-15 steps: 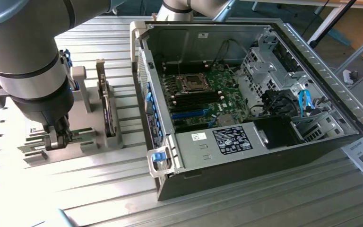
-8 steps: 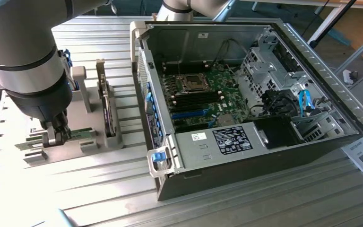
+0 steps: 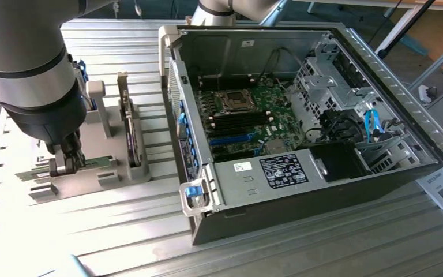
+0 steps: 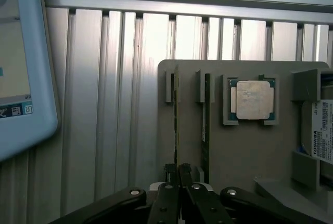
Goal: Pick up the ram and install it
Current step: 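Pick up the ram and move it above insertion slot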
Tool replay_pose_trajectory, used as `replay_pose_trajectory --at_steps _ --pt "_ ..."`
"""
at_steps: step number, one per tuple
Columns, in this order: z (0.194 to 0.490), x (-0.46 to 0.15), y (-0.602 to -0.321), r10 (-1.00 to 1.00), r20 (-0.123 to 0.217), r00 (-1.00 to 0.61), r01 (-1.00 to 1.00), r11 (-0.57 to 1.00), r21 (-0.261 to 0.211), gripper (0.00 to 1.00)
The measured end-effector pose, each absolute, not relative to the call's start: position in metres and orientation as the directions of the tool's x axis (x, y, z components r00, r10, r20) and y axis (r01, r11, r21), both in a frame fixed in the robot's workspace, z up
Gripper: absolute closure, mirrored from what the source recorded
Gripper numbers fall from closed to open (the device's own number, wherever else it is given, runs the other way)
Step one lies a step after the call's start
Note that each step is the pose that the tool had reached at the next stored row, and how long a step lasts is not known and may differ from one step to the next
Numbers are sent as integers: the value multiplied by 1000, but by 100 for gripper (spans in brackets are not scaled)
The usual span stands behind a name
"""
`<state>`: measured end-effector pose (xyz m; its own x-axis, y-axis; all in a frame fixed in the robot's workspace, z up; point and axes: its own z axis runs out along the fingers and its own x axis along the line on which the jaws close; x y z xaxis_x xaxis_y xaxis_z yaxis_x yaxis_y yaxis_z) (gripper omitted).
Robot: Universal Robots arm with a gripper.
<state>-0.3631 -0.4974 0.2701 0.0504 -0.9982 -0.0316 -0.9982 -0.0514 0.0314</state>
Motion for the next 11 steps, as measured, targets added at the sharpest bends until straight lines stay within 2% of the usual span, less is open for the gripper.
replay_pose_trajectory --at_steps 11 --pt "283 -363 -497 -998 -32 50 -998 -51 31 88"
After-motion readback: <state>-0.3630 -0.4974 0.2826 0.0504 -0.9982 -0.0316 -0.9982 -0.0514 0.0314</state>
